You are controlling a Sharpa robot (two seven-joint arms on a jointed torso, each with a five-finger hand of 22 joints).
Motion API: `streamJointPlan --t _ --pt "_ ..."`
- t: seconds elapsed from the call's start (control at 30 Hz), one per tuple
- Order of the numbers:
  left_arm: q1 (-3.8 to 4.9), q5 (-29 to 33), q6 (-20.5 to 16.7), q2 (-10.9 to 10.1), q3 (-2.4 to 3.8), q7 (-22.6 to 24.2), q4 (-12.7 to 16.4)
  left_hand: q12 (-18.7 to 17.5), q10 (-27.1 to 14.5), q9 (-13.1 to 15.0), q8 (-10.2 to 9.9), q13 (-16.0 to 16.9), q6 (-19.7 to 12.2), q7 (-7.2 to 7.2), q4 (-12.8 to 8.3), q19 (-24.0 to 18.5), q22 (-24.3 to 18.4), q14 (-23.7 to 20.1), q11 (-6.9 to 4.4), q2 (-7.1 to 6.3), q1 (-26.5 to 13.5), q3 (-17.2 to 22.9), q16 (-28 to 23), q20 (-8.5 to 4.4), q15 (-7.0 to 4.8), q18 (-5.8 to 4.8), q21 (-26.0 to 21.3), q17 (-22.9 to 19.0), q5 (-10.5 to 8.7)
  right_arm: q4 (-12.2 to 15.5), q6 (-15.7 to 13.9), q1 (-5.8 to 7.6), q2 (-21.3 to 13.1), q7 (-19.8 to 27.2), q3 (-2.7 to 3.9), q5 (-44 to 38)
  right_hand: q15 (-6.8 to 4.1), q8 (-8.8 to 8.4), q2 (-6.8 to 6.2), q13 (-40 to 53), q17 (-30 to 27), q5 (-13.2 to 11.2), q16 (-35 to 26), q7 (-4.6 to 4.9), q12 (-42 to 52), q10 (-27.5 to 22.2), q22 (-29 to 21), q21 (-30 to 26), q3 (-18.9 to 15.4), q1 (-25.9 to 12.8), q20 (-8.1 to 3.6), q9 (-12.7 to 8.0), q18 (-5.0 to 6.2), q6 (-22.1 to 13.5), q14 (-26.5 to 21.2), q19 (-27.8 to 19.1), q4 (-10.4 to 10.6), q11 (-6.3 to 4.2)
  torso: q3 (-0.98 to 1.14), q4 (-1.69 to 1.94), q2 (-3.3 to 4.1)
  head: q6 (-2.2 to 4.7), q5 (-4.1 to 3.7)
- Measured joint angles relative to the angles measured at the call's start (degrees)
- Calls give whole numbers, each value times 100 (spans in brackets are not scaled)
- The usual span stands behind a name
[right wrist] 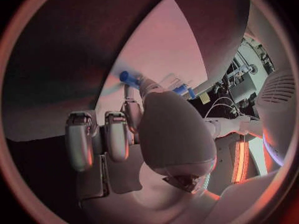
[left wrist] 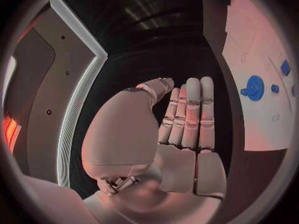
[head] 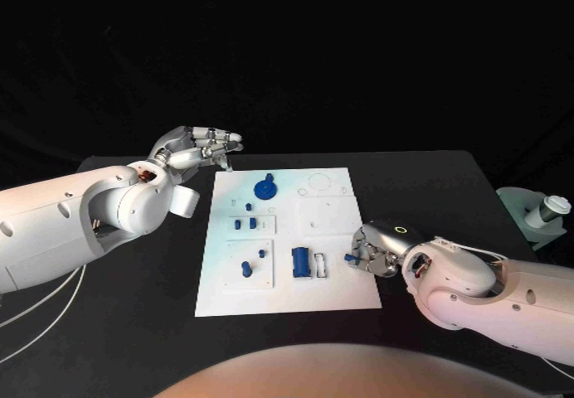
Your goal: Assemble the parts on the task board
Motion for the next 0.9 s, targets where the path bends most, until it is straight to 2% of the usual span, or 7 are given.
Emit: streamJointPlan --t 0.1,0.23,0.5,0.6,0.67,0.8,0.9 --pt "0 -2 4 0 0 -10 0 0 0 0 0 -5 0 0 0 0 0 0 0 0 0 0 0 0 0 0 0 0 0 7 9 -2 14 -24 -2 -71 0 -29 -23 -169 0 181 0 -13 12 0 0 3 99 24 0 1 0 14 0 0 90 0 0 2 0 -1 -3" --pt "0 -4 8 0 0 -19 0 0 0 0 0 -6 0 0 0 0 0 0 0 0 0 0 0 0 0 1 0 0 0 25 -37 -11 18 -60 -12 -89 0 83 -42 -365 0 397 0 -14 47 43 0 86 343 43 0 154 0 15 0 0 269 -43 -1 2 1 -1 5" --pt "0 -6 9 2 0 -31 -1 0 -21 -5 0 -6 0 0 0 0 0 0 21 23 23 0 0 0 0 0 0 -6 0 158 -299 0 5 -138 -59 218 0 326 -100 -356 0 848 0 -18 146 177 -1 162 825 -612 1 350 0 -70 0 0 334 -92 -1 5 1 8 27" --pt "0 -7 9 5 0 -34 -1 21 -21 -5 0 -6 -13 13 0 0 0 0 21 23 23 0 0 0 0 0 0 -6 0 234 -475 62 23 -139 -50 461 0 348 -113 -355 0 858 0 -33 146 177 -1 177 941 -781 1 457 0 -95 0 0 263 -92 -2 6 1 12 27" --pt "0 -8 9 8 0 -36 -1 21 -21 -5 0 -6 -21 21 0 0 0 0 21 23 23 0 0 0 0 1 0 -6 0 277 -596 94 51 -136 -44 631 0 348 -134 -355 0 858 0 -26 146 191 -1 177 1136 -846 1 460 0 -104 0 0 85 -79 -4 6 1 14 28" --pt "0 -8 9 13 0 -39 0 21 -21 -5 0 -5 -21 21 0 0 1 0 22 31 31 0 0 0 0 0 0 -7 0 343 -824 122 131 -116 -43 1022 0 384 -158 -355 0 858 0 -21 174 197 -1 177 1140 -961 1 545 0 -108 0 0 81 -73 -6 7 1 13 31" --pt "0 -8 9 14 0 -41 1 21 -21 -4 0 -6 -21 21 0 0 1 0 21 46 46 0 0 0 0 0 0 -11 0 350 -929 131 180 -103 -43 1253 0 389 -154 -356 0 857 0 -12 175 197 -1 177 1309 -1040 1 564 0 -117 0 0 -88 -72 -7 9 2 4 34"
